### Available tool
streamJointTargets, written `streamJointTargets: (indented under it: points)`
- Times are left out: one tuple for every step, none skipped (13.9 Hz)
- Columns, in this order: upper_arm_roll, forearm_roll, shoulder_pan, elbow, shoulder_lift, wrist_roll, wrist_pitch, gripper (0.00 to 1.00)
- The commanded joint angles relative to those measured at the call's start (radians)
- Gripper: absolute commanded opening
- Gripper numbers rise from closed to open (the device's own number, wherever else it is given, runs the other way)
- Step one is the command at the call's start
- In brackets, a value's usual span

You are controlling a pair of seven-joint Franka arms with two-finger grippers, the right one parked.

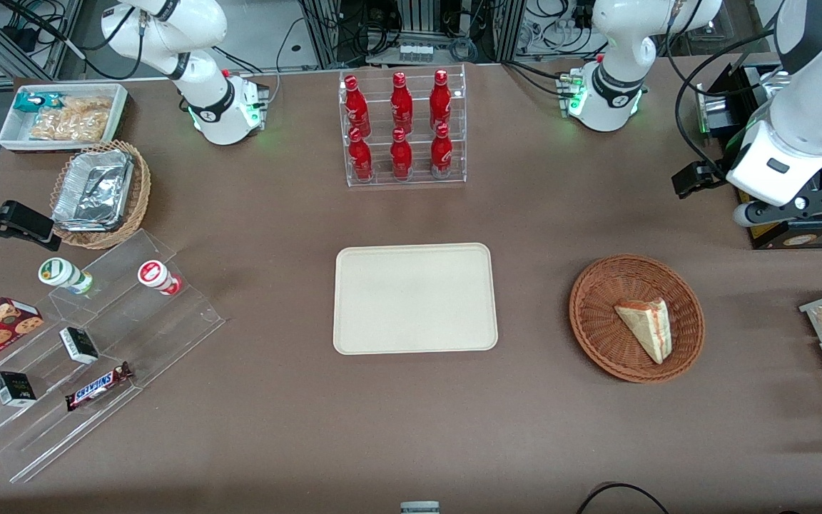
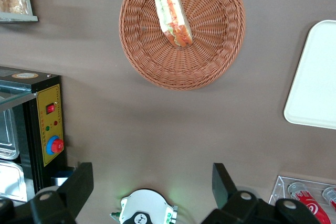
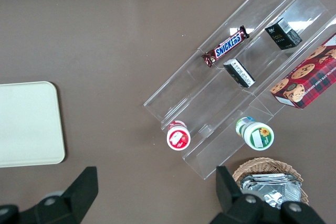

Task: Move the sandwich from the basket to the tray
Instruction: 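Move the left gripper down over the sandwich in the wicker basket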

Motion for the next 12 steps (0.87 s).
streamJointTargets:
  points:
    - [0.012, -0.015, -0.017, 0.016, 0.007, 0.007, -0.024, 1.0]
    - [0.012, -0.014, -0.019, 0.021, 0.019, 0.005, -0.024, 1.0]
    - [0.012, -0.017, -0.017, 0.028, 0.031, 0.005, -0.024, 1.0]
    - [0.013, -0.017, -0.016, 0.031, 0.037, 0.005, -0.023, 1.0]
    - [0.013, -0.015, -0.014, 0.031, 0.06, 0.001, -0.023, 1.0]
    - [0.015, -0.014, -0.014, 0.03, 0.094, -0.004, -0.024, 1.0]
    - [0.015, -0.012, -0.013, 0.022, 0.124, -0.019, -0.027, 1.0]
    - [0.016, -0.014, -0.01, 0.018, 0.155, -0.039, -0.03, 1.0]
    - [0.019, -0.006, -0.008, 0.021, 0.198, -0.056, -0.018, 1.0]
    - [0.019, 0.002, -0.008, 0.019, 0.241, -0.067, 0.009, 1.0]
    - [0.022, 0.003, -0.007, 0.016, 0.278, -0.088, 0.058, 1.0]
    - [0.035, 0.006, -0.005, 0.016, 0.318, -0.164, 0.095, 1.0]
